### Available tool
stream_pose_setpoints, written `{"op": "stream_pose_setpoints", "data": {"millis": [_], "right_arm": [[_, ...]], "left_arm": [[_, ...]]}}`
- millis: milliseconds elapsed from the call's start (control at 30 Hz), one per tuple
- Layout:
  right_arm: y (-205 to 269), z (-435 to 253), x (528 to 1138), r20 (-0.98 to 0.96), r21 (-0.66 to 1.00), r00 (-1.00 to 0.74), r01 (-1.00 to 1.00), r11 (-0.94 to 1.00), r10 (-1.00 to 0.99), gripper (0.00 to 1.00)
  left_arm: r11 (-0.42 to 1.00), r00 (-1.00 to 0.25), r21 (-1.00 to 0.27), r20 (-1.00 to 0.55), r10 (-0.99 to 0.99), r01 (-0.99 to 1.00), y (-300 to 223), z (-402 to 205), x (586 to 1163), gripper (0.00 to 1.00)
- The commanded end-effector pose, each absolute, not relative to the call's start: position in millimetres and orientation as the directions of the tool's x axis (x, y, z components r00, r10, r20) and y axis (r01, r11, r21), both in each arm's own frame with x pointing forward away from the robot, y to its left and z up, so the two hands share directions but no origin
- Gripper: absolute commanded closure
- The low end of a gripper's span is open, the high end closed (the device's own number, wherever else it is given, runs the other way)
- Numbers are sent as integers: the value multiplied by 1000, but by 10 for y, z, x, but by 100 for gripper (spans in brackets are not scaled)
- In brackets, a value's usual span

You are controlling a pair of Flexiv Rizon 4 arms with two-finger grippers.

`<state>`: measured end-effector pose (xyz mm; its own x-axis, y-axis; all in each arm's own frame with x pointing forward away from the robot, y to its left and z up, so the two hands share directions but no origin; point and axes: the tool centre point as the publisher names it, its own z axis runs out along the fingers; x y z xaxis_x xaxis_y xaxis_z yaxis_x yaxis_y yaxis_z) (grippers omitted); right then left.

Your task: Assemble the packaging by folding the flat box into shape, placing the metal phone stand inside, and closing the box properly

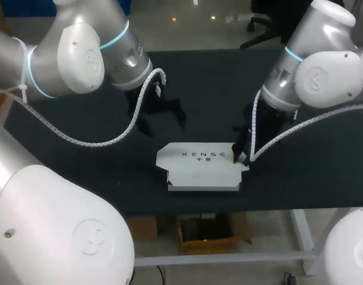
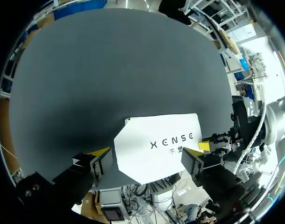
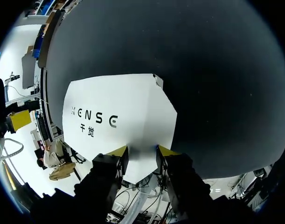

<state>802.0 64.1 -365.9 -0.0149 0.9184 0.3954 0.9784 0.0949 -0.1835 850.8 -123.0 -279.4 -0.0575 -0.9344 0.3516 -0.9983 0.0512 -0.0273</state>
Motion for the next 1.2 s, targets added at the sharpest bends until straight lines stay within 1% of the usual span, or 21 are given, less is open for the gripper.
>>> {"op": "stream_pose_setpoints", "data": {"millis": [33, 100, 133, 167, 200, 300, 433, 633, 733, 867, 1200], "right_arm": [[643, -3675, 7993, 394, -180, -13, 979, 91, 919, 64], [645, -3677, 7993, 392, -181, -12, 979, 89, 920, 63], [646, -3678, 7993, 392, -180, -12, 980, 89, 920, 63], [648, -3679, 7991, 392, -179, -12, 980, 89, 920, 63], [651, -3681, 7990, 392, -178, -11, 980, 88, 920, 64], [654, -3688, 7984, 392, -176, -10, 981, 86, 920, 63], [652, -3693, 7971, 393, -172, -9, 982, 83, 920, 62], [649, -3682, 7963, 390, -167, -10, 983, 81, 921, 62], [649, -3672, 7963, 388, -166, -10, 983, 81, 922, 63], [649, -3668, 7964, 386, -169, -9, 982, 80, 922, 62], [673, -3677, 7979, 387, -172, -11, 982, 84, 922, 62]], "left_arm": [[92, -21, 195, 342, -940, -977, -1286, -2863, 8541, 11], [82, -8, 196, 351, -936, -977, -1293, -2892, 8516, 20], [69, 4, 197, 351, -936, -978, -1298, -2909, 8498, 32], [57, 14, 195, 347, -938, -979, -1310, -2928, 8488, 41], [55, 17, 196, 350, -937, -979, -1316, -2944, 8479, 48], [36, 35, 196, 350, -936, -980, -1335, -3002, 8449, 58], [24, 45, 190, 352, -935, -981, -1347, -3104, 8411, 54], [8, 58, 183, 353, -934, -983, -1339, -3216, 8368, 52], [-9, 71, 181, 339, -938, -983, -1334, -3252, 8330, 54], [-39, 91, 170, 310, -946, -985, -1341, -3315, 8266, 53], [-48, 94, 157, 299, -950, -987, -1314, -3417, 8201, 54]]}}
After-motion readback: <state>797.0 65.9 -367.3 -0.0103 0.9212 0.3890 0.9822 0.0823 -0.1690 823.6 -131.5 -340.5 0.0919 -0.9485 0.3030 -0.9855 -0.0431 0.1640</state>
